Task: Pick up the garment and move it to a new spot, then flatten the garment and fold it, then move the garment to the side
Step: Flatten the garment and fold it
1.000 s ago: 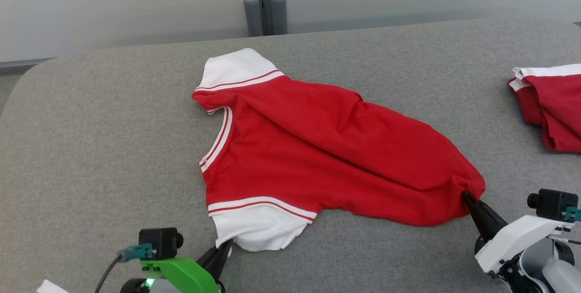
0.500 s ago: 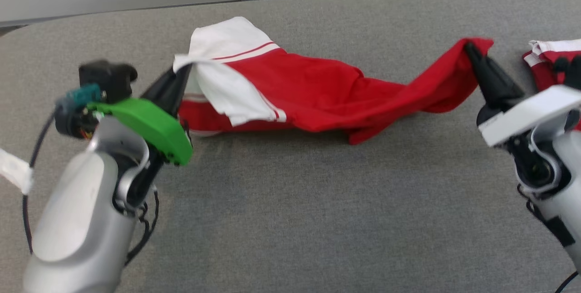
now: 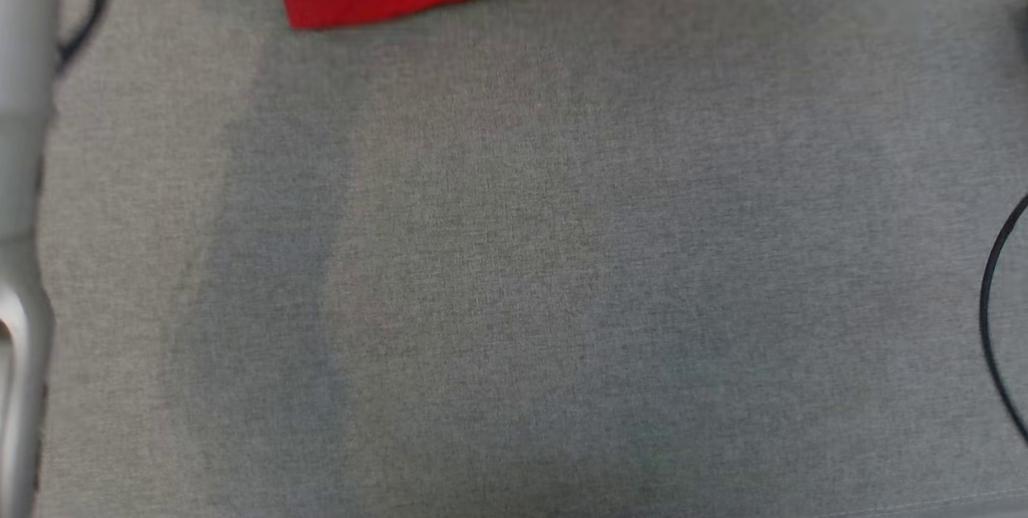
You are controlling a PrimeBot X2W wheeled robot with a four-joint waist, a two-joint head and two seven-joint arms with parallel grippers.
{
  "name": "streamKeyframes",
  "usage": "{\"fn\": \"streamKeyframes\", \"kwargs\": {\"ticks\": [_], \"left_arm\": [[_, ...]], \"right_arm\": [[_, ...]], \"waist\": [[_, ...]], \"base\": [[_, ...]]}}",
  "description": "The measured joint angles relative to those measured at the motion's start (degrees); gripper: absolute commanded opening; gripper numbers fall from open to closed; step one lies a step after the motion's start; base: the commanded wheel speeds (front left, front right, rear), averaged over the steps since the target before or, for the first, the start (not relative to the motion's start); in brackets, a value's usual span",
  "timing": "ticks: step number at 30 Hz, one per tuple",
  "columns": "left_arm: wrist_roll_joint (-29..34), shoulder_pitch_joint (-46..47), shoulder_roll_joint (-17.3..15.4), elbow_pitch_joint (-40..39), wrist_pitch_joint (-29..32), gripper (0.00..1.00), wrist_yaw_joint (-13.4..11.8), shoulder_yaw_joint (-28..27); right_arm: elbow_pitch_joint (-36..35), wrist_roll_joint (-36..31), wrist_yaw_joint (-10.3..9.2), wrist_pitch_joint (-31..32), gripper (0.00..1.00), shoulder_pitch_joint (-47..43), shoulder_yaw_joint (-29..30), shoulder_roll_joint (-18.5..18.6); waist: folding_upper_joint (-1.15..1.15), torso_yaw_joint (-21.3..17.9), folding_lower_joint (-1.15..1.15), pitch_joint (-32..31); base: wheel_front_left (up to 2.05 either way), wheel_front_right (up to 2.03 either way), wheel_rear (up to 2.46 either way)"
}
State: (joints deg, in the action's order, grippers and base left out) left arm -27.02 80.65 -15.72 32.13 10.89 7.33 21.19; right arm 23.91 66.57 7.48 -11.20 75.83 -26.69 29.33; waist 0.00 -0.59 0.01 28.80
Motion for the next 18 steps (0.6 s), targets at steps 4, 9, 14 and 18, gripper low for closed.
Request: {"fn": "streamKeyframes", "kwargs": {"ticks": [4,9,14,18], "left_arm": [[0.92,9.96,1.0,6.69,-1.98,0.0,0.02,-0.54],[0.92,19.83,2.24,13.14,-6.01,0.0,-0.02,-1.04],[-0.7,24.57,3.05,17.91,-8.72,0.0,-0.02,0.46],[-2.68,24.68,3.13,19.36,-9.03,0.0,-0.01,4.25]], "right_arm": [[3.69,-0.66,0.0,-0.6,0.0,9.58,-2.38,-0.05],[8.21,-0.08,0.0,-2.56,0.0,17.18,-2.81,-1.12],[11.24,0.69,0.0,-3.37,0.0,19.09,-4.25,-1.72],[12.17,2.04,0.0,-3.41,0.0,17.92,-7.62,-1.48]], "waist": [[0.0,0.13,0.0,3.58],[0.0,0.14,0.0,6.39],[0.0,-0.01,0.0,6.41],[0.0,0.06,0.0,5.83]], "base": [[0.0,0.0,0.0],[0.0,0.0,0.0],[0.0,0.0,0.0],[0.0,0.0,0.0]]}}
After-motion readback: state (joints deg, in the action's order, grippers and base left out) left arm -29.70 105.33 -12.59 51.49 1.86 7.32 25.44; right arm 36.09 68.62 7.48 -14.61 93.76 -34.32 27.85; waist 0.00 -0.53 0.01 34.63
